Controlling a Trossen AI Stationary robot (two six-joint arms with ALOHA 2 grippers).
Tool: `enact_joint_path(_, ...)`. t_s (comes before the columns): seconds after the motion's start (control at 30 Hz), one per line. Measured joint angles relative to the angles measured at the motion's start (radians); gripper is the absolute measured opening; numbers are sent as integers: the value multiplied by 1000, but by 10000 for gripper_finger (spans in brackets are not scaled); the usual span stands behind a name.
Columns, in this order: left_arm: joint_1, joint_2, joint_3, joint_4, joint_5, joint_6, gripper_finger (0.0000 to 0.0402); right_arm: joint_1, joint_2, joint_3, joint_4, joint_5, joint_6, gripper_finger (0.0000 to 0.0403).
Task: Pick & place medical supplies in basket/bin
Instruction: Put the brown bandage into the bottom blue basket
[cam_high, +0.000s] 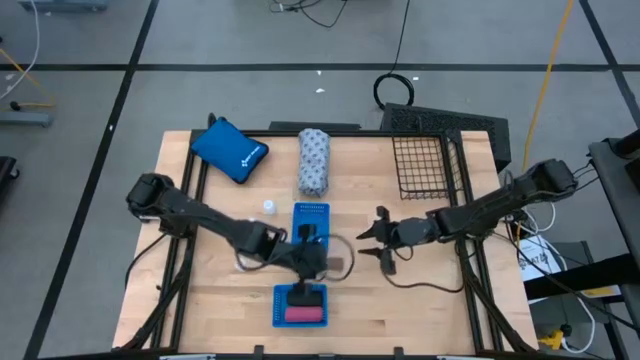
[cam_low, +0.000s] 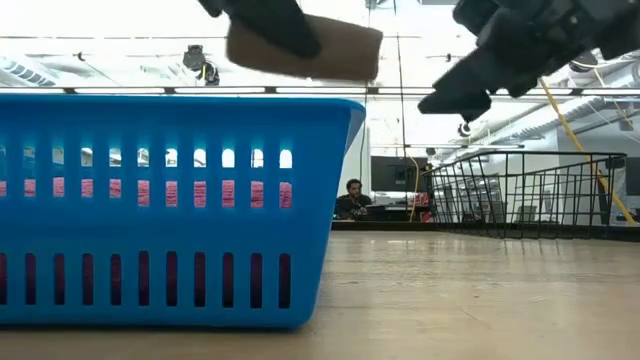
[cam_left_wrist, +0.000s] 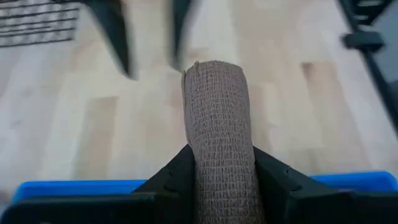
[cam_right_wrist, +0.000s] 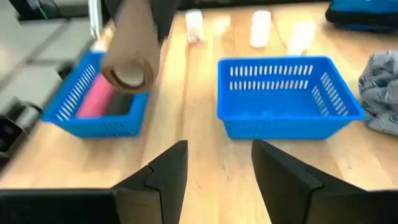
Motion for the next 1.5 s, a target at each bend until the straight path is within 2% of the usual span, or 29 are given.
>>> enact_joint_path(0.07, -38, -15, -46, 16, 2, -10, 107, 1, -36, -29, 19, 1, 16, 167)
enact_joint_path(0.3, -188, -40, -200, 270, 37, -107, 106, 5, -133, -144, 121, 3, 25, 164)
enact_joint_path(0.5, -261, -33, -256, 279, 0, -229, 110, 5, -149, -203, 251, 4, 1, 164)
enact_joint_path(0.93, -248, 3, -392, 490, 9, -278, 119, 7, -149, -206, 274, 0, -13, 161)
enact_joint_path(1.1, -245, 27, -406, 564, 27, -278, 119, 8, -149, -206, 274, 1, -13, 160)
enact_joint_path(1.5, -244, 71, -406, 619, 34, -330, 120, 8, -149, -206, 268, 1, -18, 160)
